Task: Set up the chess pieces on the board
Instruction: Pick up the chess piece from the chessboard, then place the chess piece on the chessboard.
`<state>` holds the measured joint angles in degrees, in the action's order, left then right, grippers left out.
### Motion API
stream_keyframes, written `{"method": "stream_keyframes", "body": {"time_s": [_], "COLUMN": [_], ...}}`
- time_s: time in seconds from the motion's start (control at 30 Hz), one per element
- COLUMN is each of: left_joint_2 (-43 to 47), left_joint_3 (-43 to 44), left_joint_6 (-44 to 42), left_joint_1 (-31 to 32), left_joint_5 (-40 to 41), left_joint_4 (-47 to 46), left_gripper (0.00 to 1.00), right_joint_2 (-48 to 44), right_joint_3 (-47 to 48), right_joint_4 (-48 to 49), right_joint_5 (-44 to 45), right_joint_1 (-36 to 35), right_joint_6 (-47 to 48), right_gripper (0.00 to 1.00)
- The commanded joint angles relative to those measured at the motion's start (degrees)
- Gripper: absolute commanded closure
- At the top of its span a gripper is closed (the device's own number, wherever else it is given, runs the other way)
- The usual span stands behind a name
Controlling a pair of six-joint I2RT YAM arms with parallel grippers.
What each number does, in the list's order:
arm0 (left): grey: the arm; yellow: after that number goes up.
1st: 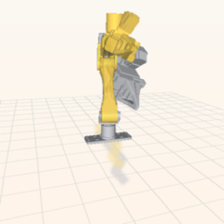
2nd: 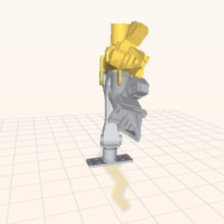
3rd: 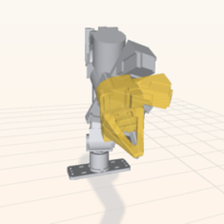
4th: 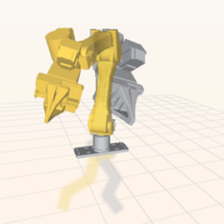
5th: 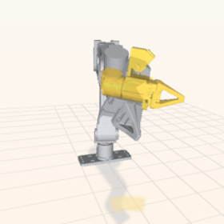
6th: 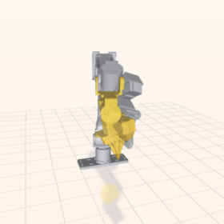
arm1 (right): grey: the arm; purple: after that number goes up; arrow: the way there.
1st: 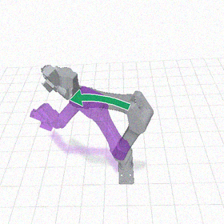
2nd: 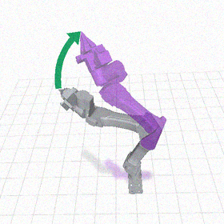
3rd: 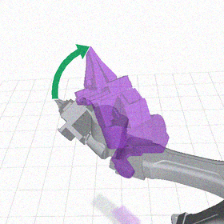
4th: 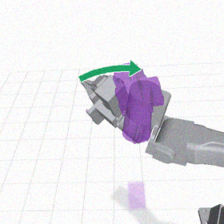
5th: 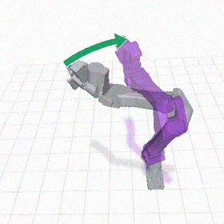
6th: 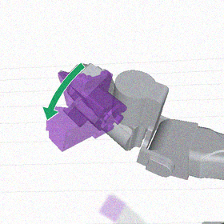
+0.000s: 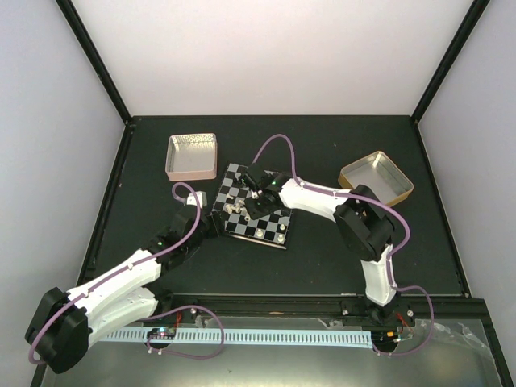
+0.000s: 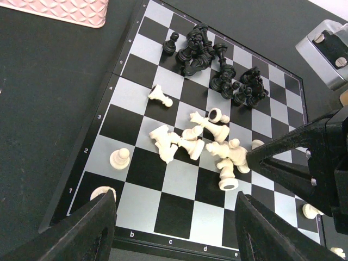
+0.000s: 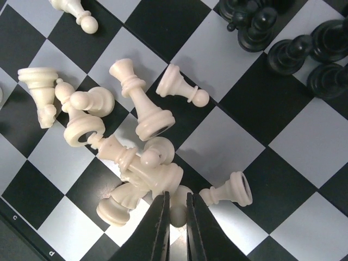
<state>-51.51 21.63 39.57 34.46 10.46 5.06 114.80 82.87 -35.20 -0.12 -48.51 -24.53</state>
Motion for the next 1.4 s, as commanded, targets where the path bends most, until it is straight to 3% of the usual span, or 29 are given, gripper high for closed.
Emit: {"method": "stream_keyframes", "body": {"time_s": [0.0, 0.53, 0.83, 1.37], "left_joint_2": [-0.44, -0.36, -0.48, -0.79], "left_joint_3": [2.54, 2.55, 2.63, 2.89], "left_joint_6": [0.34, 0.38, 0.33, 0.34], "left_joint_1": [-0.41, -0.38, -0.42, -0.38], "left_joint_5": [0.88, 0.89, 0.87, 0.79], "left_joint_4": [-0.22, -0.07, -0.03, 0.04], "left_gripper": [0.39, 0.39, 0.39, 0.39], "right_joint_2": [0.22, -8.78, -14.90, -13.17], "right_joint_3": [0.66, -2.44, -8.71, -13.57], "right_joint_4": [0.85, 1.92, 0.70, -0.63], "right_joint_5": [0.07, 0.86, 8.00, 3.23], "right_joint_1": [-0.28, -0.23, -0.19, -0.27], "right_joint_6": [0.53, -0.06, -1.26, 0.05], "right_gripper": [0.95, 0.99, 0.98, 0.97]}}
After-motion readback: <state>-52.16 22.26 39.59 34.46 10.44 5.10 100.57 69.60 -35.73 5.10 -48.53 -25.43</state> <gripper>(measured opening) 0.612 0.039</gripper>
